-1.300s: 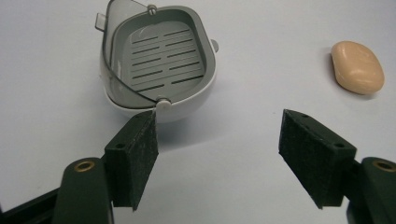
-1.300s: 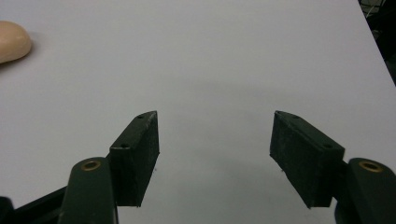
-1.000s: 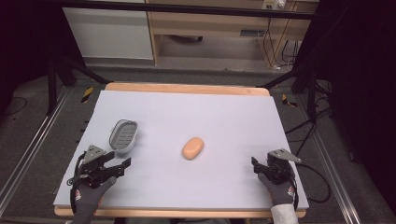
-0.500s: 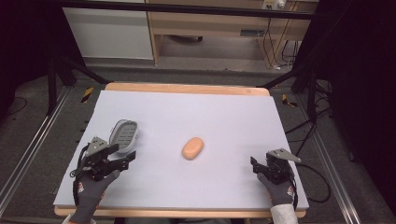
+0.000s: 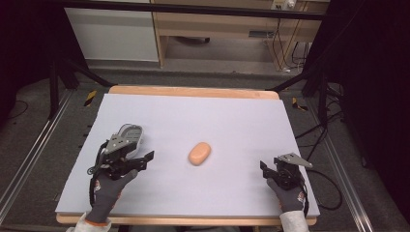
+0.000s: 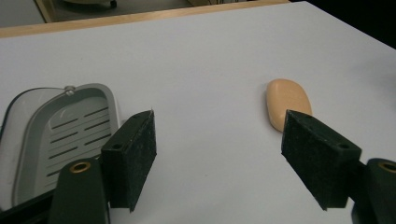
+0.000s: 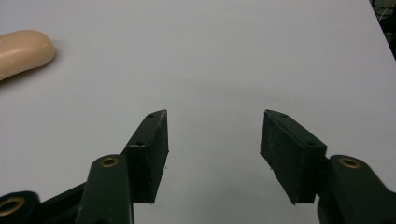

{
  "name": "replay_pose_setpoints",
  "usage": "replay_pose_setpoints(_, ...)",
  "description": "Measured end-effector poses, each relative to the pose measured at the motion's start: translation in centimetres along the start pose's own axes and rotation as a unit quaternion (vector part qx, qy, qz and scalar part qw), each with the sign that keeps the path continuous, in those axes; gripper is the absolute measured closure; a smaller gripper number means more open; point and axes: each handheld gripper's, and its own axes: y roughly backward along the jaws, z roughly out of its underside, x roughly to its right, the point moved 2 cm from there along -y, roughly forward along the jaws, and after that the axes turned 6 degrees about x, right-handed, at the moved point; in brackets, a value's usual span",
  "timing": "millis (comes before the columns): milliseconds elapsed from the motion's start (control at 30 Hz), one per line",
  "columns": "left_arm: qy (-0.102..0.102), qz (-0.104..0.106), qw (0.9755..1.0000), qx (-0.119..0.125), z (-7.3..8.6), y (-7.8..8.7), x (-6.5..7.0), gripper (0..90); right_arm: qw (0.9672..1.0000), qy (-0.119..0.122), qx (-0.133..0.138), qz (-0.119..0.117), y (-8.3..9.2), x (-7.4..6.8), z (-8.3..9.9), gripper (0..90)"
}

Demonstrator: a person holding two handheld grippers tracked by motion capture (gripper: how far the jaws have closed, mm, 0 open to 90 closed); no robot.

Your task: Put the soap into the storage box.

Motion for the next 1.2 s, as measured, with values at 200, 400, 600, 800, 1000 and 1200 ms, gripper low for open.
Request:
replay_pose_setpoints(200, -0.007, 0.01, 0.9999, -0.003, -0.6, -1.2, 1.0, 25.9, 1.0, 0.001, -0.002, 0.0, 0.0, 0.0, 0.0, 43.5)
replay_pose_setpoints(400, -0.02, 0.018, 0.9996, -0.006, -1.4, -2.3, 2.2, 26.1, 1.0, 0.001, -0.002, -0.001, 0.0, 0.0, 0.0, 44.8)
replay_pose_setpoints(600, -0.032, 0.025, 0.9991, -0.01, -2.1, -3.4, 3.3, 26.2, 1.0, 0.006, 0.0, 0.001, 0.0, 0.0, -0.1, 46.5)
replay_pose_setpoints(800, -0.038, 0.029, 0.9987, -0.016, -2.4, -4.4, 4.2, 26.5, 1.0, 0.006, -0.002, 0.002, 0.0, -0.1, -0.1, 47.4)
replay_pose_setpoints(1000, -0.043, 0.031, 0.9983, -0.023, -2.5, -5.4, 4.7, 26.8, 1.0, 0.01, -0.002, 0.002, 0.0, -0.1, -0.1, 47.8)
replay_pose_setpoints(1200, -0.055, 0.036, 0.9973, -0.035, -2.7, -6.3, 5.2, 27.1, 0.9999, 0.01, -0.004, 0.001, -0.1, 0.0, -0.1, 47.6)
